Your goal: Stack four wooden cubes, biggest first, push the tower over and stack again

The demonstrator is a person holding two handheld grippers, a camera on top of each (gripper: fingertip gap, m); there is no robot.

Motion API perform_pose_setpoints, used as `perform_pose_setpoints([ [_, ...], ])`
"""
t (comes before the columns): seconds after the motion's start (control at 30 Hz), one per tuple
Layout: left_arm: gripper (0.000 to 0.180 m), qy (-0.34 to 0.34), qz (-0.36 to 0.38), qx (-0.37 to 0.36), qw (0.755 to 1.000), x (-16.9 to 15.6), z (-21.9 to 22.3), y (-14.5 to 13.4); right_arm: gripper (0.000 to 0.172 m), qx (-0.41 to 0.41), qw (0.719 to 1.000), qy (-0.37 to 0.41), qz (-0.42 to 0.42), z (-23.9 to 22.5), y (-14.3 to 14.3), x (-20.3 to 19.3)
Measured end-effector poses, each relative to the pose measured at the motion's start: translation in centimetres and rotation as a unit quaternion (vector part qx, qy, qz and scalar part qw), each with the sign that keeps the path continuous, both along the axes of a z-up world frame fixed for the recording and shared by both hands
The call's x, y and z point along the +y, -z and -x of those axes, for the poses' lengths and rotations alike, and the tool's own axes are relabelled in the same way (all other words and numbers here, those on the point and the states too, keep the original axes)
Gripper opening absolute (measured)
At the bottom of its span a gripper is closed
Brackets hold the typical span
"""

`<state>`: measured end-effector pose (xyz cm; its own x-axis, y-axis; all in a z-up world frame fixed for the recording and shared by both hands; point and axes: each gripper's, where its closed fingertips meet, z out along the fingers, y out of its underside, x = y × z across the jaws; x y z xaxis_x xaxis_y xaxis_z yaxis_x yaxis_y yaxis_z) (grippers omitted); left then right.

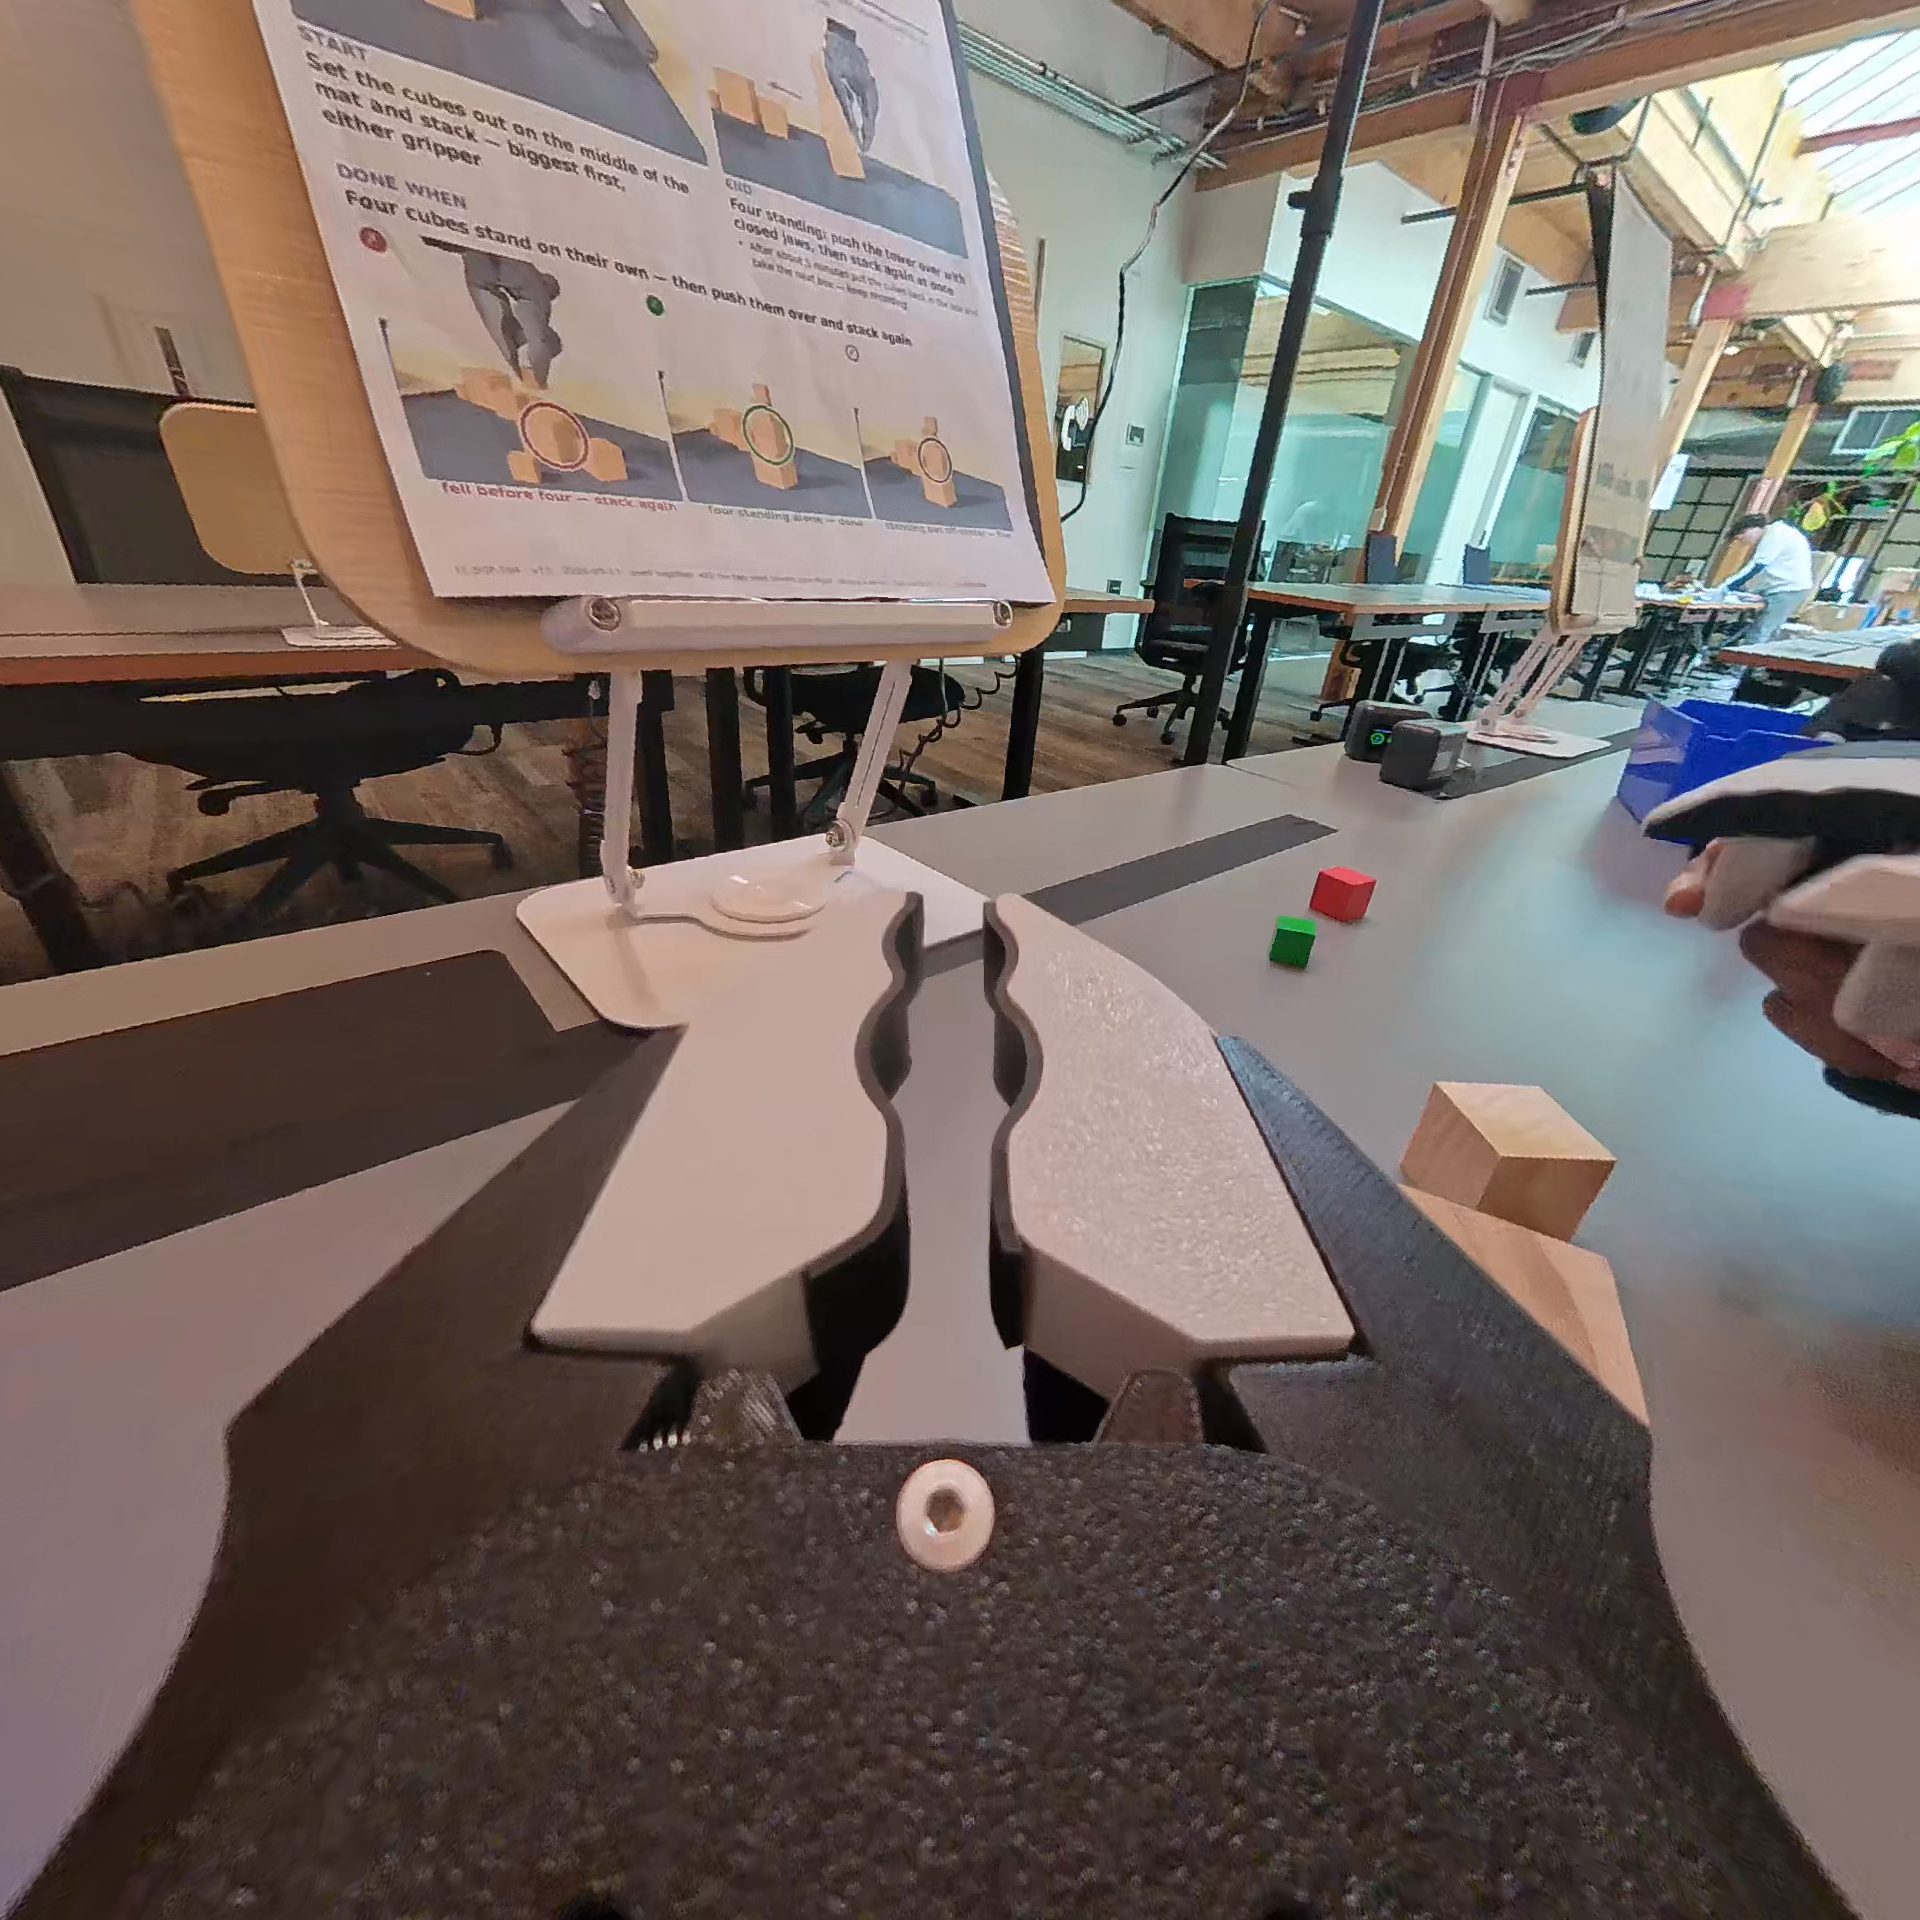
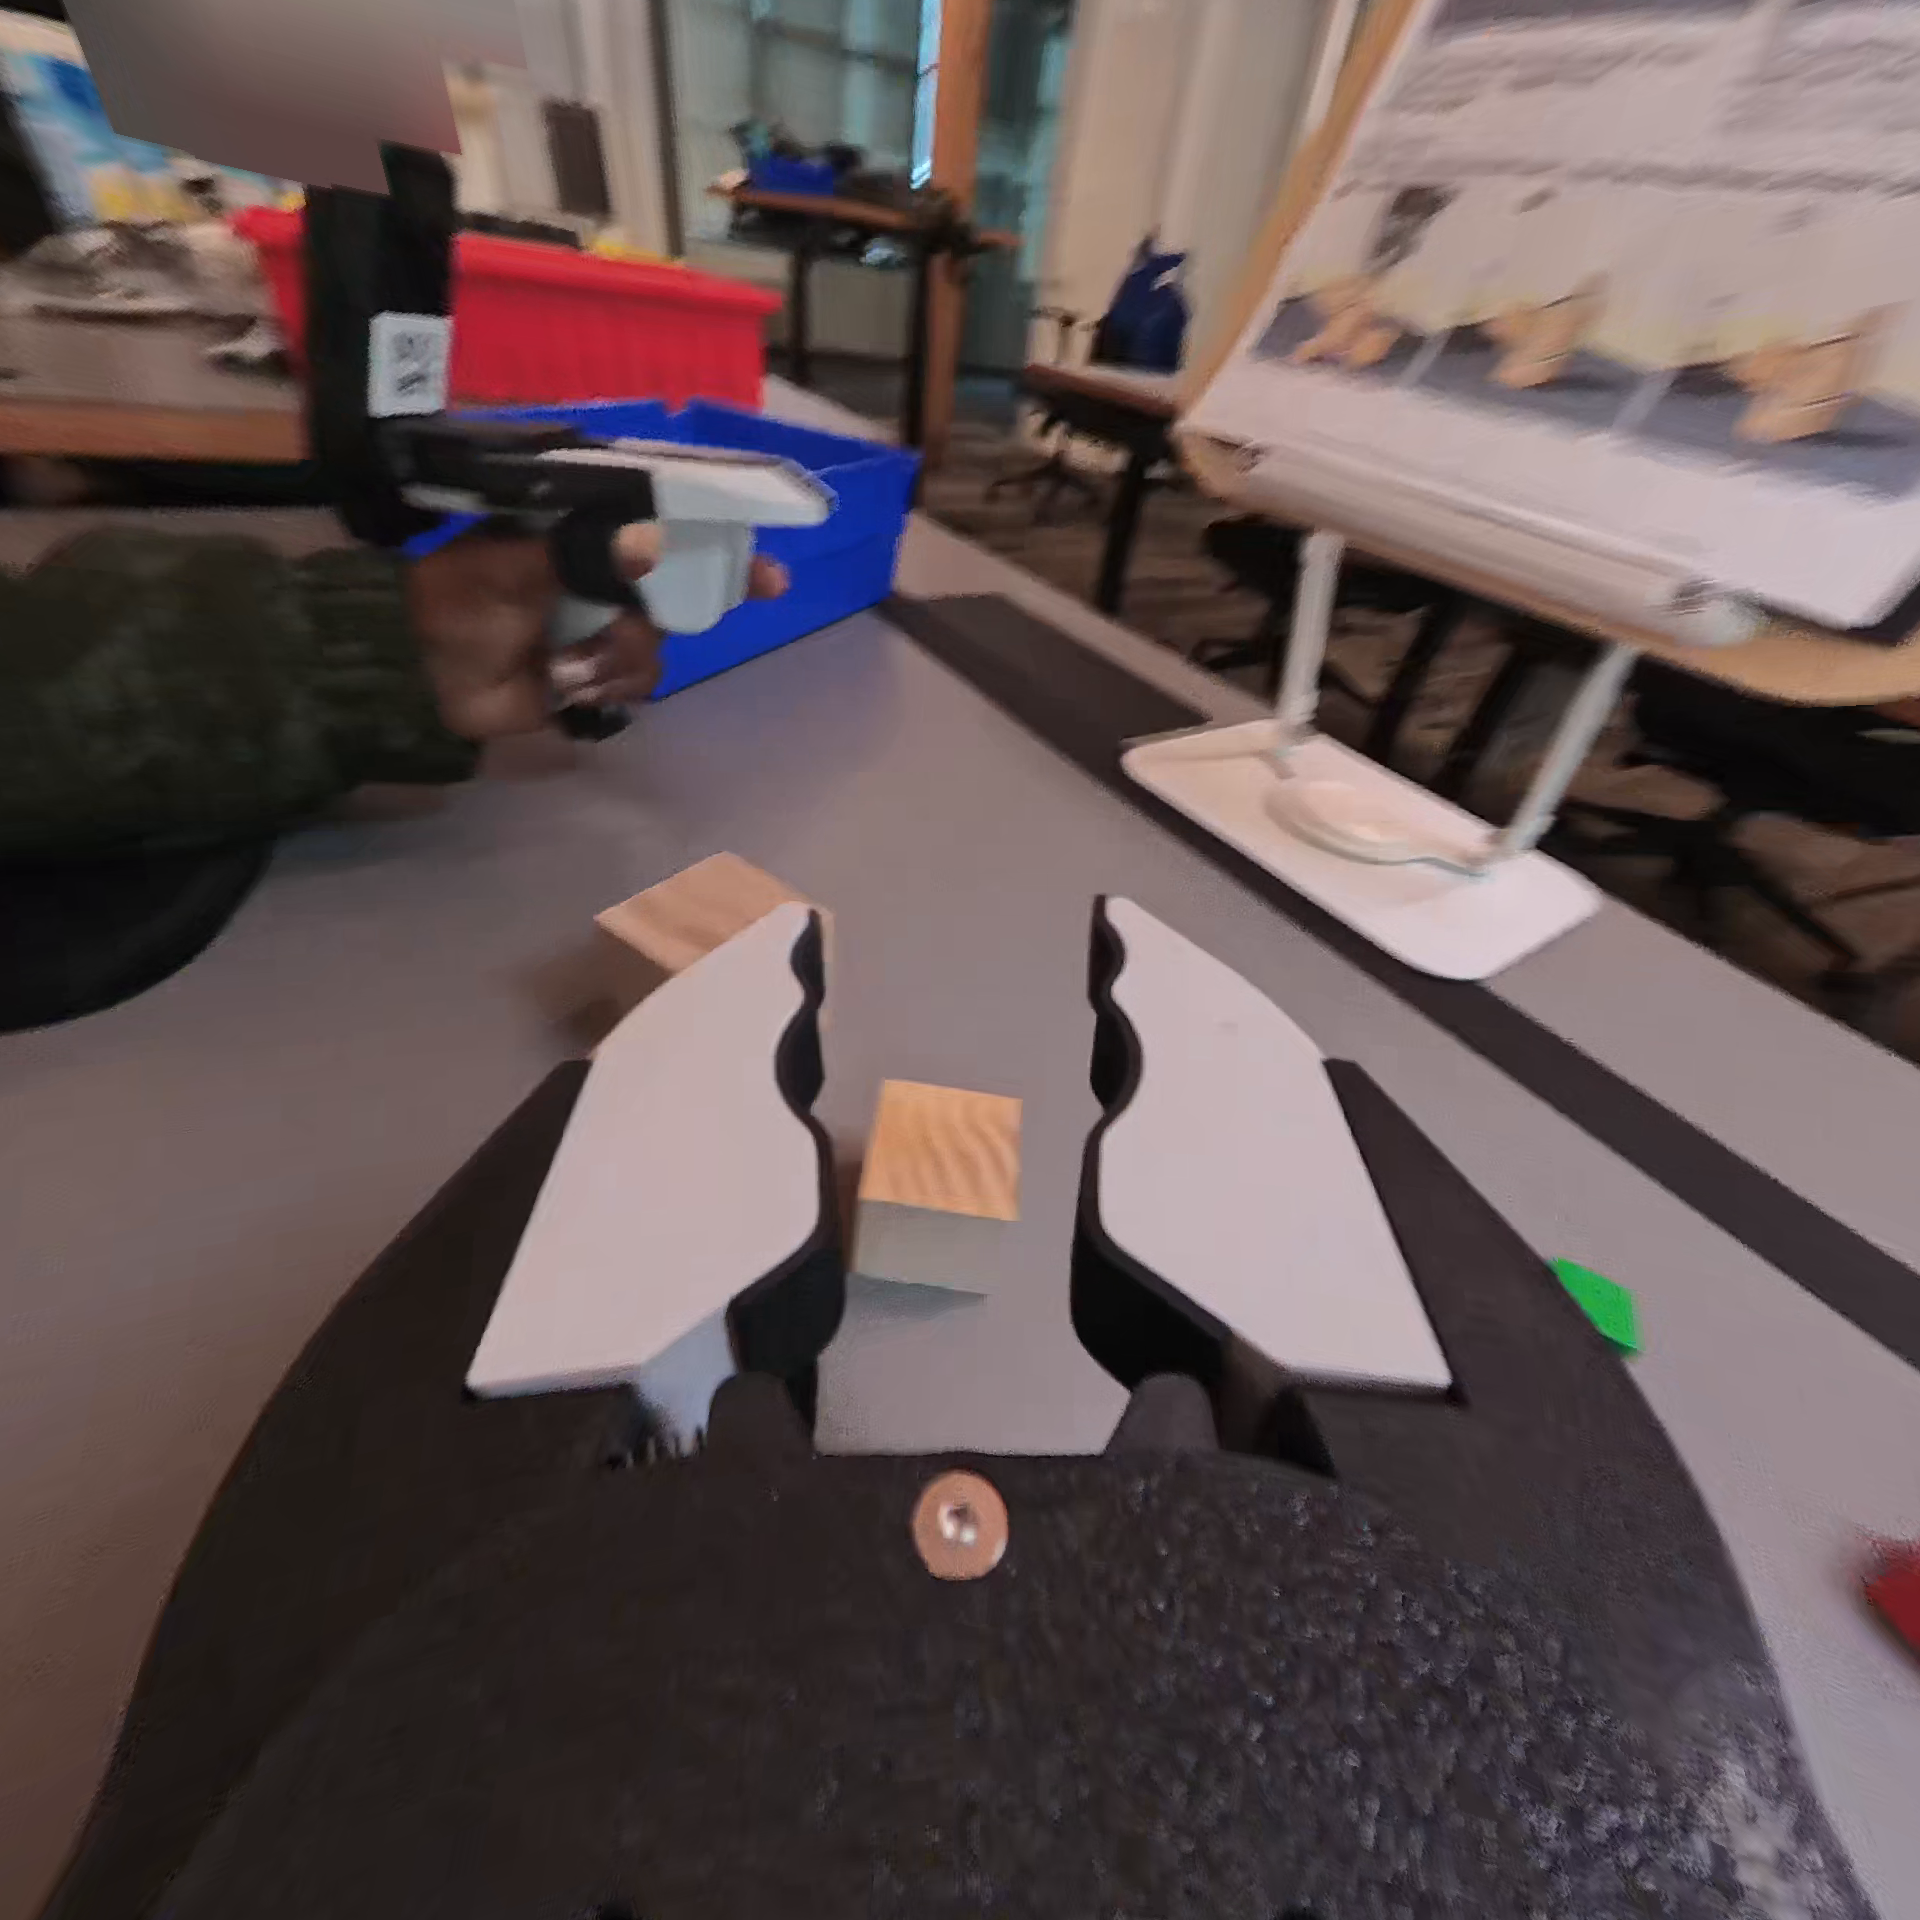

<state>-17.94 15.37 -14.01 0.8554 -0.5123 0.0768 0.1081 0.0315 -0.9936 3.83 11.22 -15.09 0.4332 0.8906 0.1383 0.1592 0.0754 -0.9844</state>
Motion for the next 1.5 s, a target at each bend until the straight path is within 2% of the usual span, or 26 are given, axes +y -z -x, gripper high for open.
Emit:
perform_pose_setpoints([
  [0.1, 0.008, 0.012, 0.011, 0.001, 1.0, 0.0, -0.3, 0.5, 0.072, -0.081, 0.992, -0.089, 0.039, 3.4, 2.4, -2.4],
  [0.2, 0.006, 0.019, 0.011, 0.005, 1.0, -0.1, -0.6, 0.5, 0.082, -0.19, 0.97, -0.147, 0.042, 6.0, 4.8, -3.8],
  [0.37, 0.0, 0.011, 0.023, 0.018, 1.0, 0.1, -0.5, 1.2, 0.091, -0.352, 0.911, -0.214, 0.026, 8.9, 7.1, -4.3],
  [0.5, 0.0, 0.009, 0.029, 0.022, 0.999, 0.2, -0.4, 1.4, 0.097, -0.448, 0.859, -0.247, 0.003, 10.6, 8.5, -3.4],
  [0.67, 0.0, 0.008, 0.032, 0.028, 0.999, 0.3, -0.3, 1.6, 0.063, -0.521, 0.807, -0.28, 0.002, 11.3, 11.4, -3.5],
  [0.77, 0.0, 0.009, 0.037, 0.034, 0.999, 0.4, -0.4, 1.9, 0.063, -0.498, 0.817, -0.292, 0.001, 11.3, 10.2, -4.4],
  [0.87, 0.0, 0.013, 0.039, 0.031, 0.999, 0.4, -0.5, 1.9, 0.063, -0.457, 0.847, -0.272, -0.008, 10.3, 6.6, -4.4],
  [0.93, 0.0, 0.014, 0.04, 0.03, 0.999, 0.4, -0.5, 2.0, 0.063, -0.455, 0.854, -0.252, 0.003, 8.1, 4.8, -4.1],
  [1.03, 0.0, 0.015, 0.039, 0.029, 0.999, 0.4, -0.6, 1.8, 0.063, -0.483, 0.852, -0.203, 0.02, 3.5, 3.9, -2.9],
  [1.13, 0.0, 0.014, 0.038, 0.033, 0.999, 0.4, -0.7, 1.9, 0.063, -0.503, 0.847, -0.165, 0.047, -0.9, 4.4, -2.1],
  [1.27, 0.0, 0.009, 0.034, 0.036, 0.999, 0.3, -0.7, 1.9, 0.063, -0.515, 0.84, -0.147, 0.083, -4.6, 6.6, -2.2],
  [1.43, 0.0, 0.007, 0.04, 0.036, 0.999, 0.4, -0.7, 2.4, 0.063, -0.509, 0.836, -0.167, 0.116, -5.1, 9.5, -2.8],
  [1.5, 0.0, 0.007, 0.044, 0.037, 0.998, 0.4, -0.7, 2.6, 0.063, -0.523, 0.827, -0.173, 0.116, -5.0, 10.9, -2.9],
])
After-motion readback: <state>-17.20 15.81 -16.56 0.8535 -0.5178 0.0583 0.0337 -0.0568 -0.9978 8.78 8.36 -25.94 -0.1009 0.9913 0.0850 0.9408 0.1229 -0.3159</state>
